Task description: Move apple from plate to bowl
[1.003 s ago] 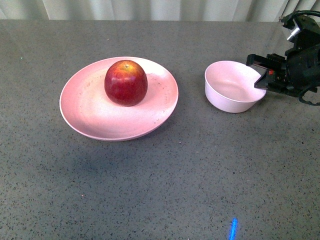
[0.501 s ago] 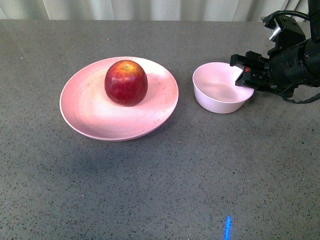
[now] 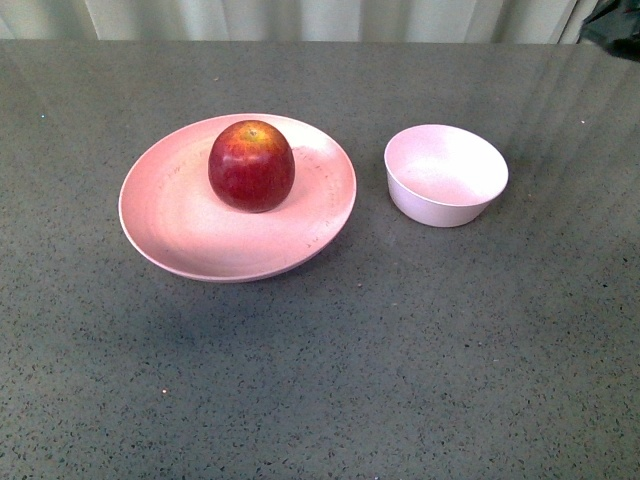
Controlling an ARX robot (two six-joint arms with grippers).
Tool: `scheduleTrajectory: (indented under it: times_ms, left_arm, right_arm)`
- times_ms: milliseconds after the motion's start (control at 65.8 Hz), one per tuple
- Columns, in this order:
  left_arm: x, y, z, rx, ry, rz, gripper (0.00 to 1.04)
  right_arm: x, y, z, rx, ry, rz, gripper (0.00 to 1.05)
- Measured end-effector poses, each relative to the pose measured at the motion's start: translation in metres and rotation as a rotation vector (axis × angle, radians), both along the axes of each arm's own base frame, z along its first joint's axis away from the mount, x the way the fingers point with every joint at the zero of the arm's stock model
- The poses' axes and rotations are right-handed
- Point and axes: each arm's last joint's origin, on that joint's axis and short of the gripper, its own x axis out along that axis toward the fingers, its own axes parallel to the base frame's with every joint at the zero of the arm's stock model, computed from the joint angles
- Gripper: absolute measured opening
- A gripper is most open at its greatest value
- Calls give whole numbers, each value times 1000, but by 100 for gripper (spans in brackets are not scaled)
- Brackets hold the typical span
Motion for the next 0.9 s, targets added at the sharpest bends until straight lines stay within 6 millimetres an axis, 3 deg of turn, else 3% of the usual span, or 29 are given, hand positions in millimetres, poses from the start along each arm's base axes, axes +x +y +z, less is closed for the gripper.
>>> scheduleTrajectory:
  times_ms: [167,532,896]
  left_arm:
    - [0,0,0,0,0,0,96]
    - [0,0,0,0,0,-1,96]
    - [0,0,0,0,0,-1,96]
  right_arm:
    - [-39,-8,-1,-118,-331,-93,67]
    - [-109,-22,-11,-151,-356,-91,2]
    - [-154,-22,-24,-155,-351,-91,2]
